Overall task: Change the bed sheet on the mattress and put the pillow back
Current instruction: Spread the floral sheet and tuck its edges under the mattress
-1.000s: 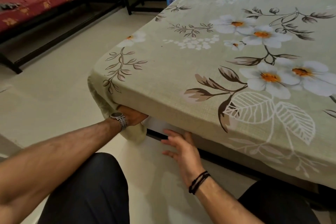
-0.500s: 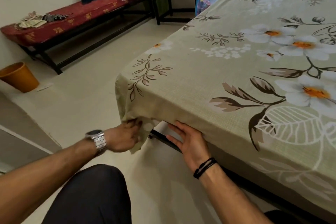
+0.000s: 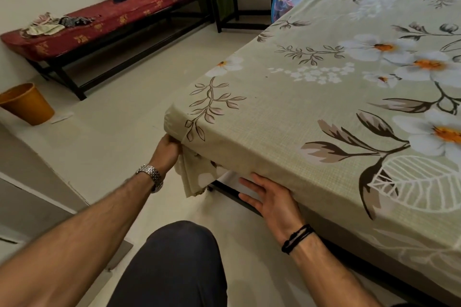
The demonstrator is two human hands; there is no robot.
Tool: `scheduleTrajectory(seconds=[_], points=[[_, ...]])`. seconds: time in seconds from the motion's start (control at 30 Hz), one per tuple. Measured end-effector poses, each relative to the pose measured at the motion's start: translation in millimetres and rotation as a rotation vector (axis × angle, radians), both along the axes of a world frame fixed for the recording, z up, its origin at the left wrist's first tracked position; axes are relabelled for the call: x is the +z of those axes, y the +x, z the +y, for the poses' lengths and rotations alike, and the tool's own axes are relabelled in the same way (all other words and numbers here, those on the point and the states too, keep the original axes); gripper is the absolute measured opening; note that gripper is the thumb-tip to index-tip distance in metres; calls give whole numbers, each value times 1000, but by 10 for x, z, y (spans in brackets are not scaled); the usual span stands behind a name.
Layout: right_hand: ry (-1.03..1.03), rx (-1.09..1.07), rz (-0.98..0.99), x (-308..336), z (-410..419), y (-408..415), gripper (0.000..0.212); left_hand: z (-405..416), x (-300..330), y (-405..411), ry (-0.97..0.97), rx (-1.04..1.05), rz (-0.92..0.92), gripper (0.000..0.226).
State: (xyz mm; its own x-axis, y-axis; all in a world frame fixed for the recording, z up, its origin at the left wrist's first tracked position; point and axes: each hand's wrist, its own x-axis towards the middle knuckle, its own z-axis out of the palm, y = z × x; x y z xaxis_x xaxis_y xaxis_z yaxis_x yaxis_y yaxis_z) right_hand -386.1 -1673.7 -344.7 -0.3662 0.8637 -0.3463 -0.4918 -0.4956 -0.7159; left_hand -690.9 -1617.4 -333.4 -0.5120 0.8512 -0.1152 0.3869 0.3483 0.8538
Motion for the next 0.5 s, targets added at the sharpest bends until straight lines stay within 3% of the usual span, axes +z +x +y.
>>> scheduleTrajectory(seconds=[0.1,0.17,0.23,0.33,0.43,0.5], points=[[25,19,-37,25,-14,16,22,96,127,-173,120,251,-24,11],[42,29,-50,48,-23,25,22,131,221,-242,104,105,-126,20],[46,30,-59,70,-27,40,21,123,321,-273,60,-84,26,17],[58,46,-69,88,-28,59,21,180,396,-454,37,-132,252,10],[45,40,-64,70,-22,59,21,289,441,-680,41,22,395,13],[30,39,-50,59,-22,58,23,393,506,-646,62,161,238,19]])
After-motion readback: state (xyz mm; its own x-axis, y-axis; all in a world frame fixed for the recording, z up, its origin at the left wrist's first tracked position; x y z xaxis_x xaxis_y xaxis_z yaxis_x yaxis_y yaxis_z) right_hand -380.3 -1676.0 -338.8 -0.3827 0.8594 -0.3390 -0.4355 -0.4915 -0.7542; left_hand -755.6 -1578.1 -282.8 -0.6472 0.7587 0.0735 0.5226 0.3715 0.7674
